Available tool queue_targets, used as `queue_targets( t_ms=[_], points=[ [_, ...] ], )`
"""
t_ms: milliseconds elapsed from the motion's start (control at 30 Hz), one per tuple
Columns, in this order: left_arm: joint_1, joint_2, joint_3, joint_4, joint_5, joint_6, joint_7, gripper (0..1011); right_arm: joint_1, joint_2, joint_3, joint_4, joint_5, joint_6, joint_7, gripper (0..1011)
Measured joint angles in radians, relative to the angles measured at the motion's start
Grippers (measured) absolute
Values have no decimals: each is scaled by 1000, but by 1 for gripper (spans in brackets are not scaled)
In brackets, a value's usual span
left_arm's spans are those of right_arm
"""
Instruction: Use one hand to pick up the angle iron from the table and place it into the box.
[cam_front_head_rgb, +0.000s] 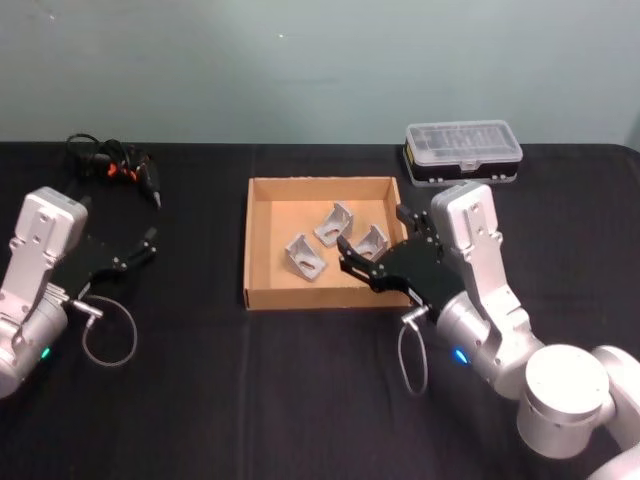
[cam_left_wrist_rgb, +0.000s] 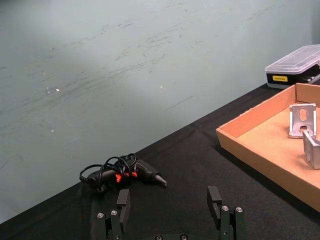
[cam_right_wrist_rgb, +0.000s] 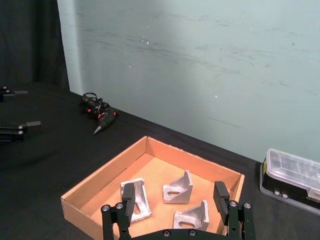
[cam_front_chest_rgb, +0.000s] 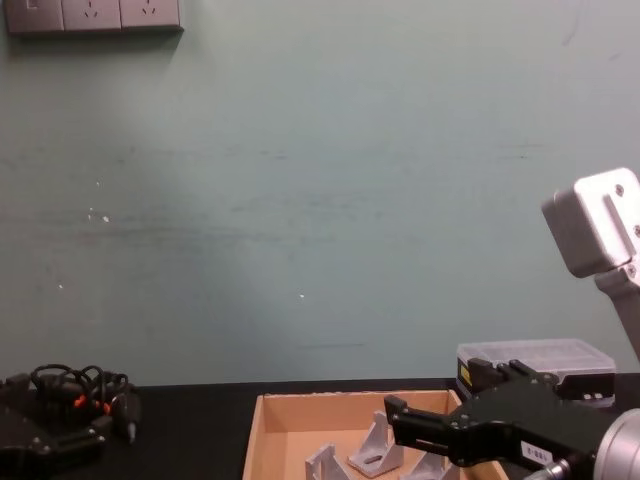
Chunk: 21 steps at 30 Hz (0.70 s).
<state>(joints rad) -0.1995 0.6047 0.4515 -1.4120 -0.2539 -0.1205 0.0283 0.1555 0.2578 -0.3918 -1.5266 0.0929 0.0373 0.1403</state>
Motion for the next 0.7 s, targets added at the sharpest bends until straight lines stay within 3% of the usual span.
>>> queue_targets(
  t_ms=[700],
  points=[
    [0, 0, 0, 0, 0, 0, 0, 1011, 9, -2, -5, 0, 0, 2, 1, 1000]
  ],
)
